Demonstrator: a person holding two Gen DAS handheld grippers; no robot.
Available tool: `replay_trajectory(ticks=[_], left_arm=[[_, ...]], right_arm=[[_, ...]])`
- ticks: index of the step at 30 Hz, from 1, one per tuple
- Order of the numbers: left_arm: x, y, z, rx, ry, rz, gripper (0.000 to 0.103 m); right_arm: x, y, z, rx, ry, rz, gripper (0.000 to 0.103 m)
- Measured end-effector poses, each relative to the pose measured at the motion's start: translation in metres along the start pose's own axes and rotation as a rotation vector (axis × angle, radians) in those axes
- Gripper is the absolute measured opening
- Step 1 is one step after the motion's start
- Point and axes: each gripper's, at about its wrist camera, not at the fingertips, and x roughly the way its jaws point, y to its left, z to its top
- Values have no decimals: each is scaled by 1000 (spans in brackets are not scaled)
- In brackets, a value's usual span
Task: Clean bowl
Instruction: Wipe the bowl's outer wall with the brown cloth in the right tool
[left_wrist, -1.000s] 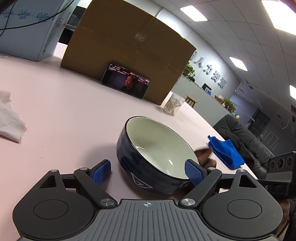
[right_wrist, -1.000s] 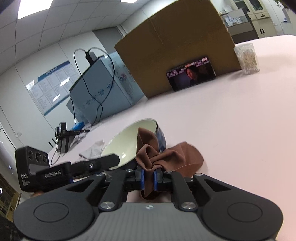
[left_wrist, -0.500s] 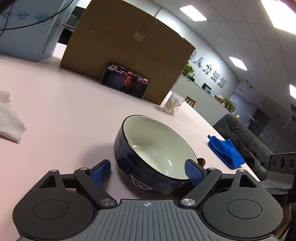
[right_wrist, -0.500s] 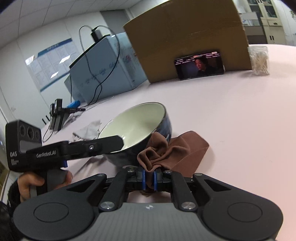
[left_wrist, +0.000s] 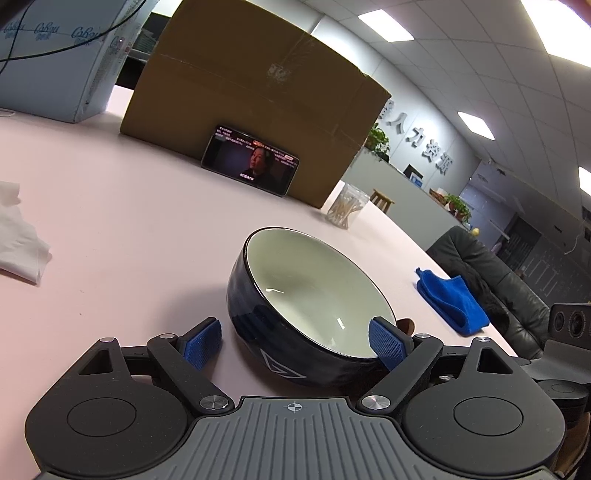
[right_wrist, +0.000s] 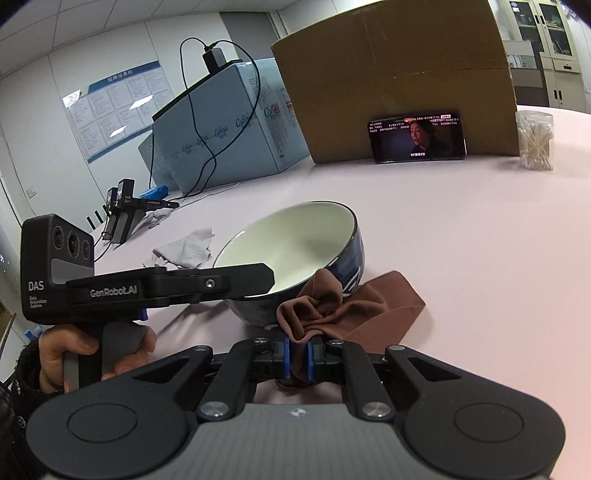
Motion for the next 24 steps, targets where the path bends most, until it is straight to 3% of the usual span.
replay_trajectory(ticks=[7,15,24], left_arm=[[1,0,1,0,0,0,89],[2,2,1,-2,-1,-1,89],[3,3,0,-3,-2,-1,89]], right_arm=[[-6,5,2,-44,-17,0,11],[11,2,1,-31,38,-5,11],[-3,0,7,-54,-15,-42,11]])
